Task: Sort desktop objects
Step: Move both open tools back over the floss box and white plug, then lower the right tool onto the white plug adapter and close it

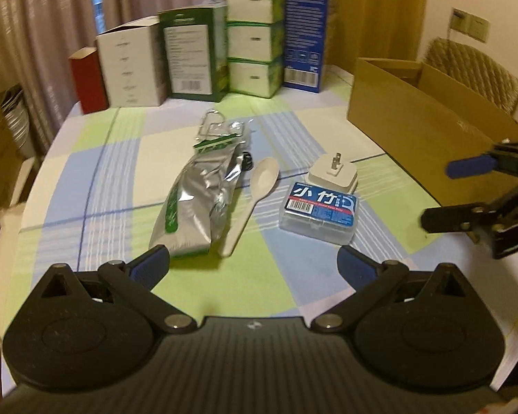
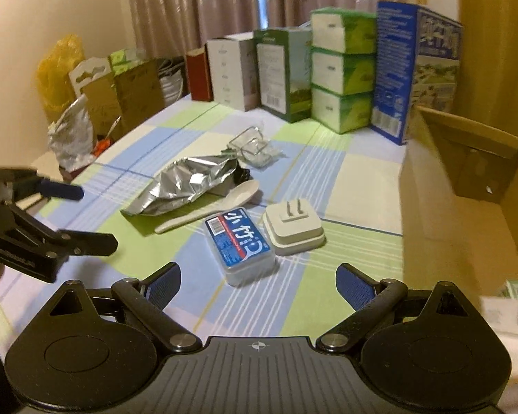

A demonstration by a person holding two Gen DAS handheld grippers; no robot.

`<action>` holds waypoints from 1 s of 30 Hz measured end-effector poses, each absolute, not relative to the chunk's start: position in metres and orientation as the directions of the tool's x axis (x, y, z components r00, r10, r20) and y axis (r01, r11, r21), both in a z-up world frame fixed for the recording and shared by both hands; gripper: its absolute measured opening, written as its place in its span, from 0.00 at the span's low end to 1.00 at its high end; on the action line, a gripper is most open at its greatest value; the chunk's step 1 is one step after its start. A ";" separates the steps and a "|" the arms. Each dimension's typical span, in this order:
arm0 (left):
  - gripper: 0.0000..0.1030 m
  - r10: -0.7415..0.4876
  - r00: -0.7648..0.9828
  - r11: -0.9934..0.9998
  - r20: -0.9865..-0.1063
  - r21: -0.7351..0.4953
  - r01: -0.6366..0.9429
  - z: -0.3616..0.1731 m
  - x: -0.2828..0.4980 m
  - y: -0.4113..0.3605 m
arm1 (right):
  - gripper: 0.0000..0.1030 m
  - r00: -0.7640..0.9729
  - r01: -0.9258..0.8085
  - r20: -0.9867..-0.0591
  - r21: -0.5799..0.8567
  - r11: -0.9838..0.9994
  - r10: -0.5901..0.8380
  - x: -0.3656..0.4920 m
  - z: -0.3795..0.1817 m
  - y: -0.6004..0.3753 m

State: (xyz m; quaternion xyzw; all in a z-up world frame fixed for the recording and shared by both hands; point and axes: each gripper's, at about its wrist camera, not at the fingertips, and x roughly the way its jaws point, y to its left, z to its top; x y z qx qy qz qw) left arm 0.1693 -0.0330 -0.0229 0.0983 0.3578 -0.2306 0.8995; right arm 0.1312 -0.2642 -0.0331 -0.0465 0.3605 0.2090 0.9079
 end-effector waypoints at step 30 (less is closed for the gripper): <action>0.99 -0.515 0.463 0.690 -0.722 -0.029 0.723 -0.092 0.236 -0.115 | 0.78 0.649 -0.317 -0.702 0.100 0.943 0.292 0.206 -0.076 -0.285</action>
